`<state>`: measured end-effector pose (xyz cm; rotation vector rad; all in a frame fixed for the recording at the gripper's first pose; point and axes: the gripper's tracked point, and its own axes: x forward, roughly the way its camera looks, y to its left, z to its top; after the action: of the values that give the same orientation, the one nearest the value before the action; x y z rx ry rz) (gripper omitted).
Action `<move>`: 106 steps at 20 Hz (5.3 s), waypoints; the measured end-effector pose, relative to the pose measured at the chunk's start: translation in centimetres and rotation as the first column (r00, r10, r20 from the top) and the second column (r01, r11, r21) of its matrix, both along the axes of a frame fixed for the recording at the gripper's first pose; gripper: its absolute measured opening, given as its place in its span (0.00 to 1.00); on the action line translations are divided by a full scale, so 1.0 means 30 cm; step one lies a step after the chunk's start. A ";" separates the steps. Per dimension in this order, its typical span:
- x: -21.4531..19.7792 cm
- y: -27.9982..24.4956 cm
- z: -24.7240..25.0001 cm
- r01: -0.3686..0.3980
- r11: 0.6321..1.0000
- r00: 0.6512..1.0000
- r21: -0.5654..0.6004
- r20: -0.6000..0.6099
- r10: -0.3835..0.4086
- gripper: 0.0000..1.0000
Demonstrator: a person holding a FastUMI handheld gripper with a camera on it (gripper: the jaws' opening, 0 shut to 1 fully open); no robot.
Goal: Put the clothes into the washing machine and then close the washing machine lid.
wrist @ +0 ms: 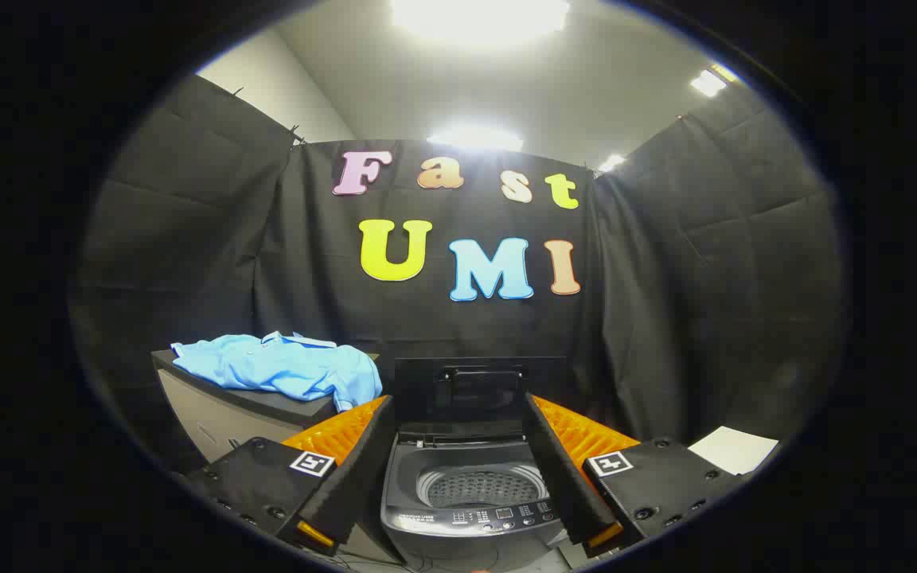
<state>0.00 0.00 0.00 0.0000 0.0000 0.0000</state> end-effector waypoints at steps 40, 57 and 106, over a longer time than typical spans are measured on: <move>0.138 0.258 0.144 -0.171 0.984 0.985 0.039 -0.010 0.172 0.99; 0.302 0.604 0.209 -0.322 0.945 0.939 0.055 -0.104 0.327 0.99; 0.691 1.137 -0.128 -0.464 0.884 0.639 0.060 -0.668 0.381 0.74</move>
<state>20.74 34.11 -3.83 -0.1213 0.7332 0.4833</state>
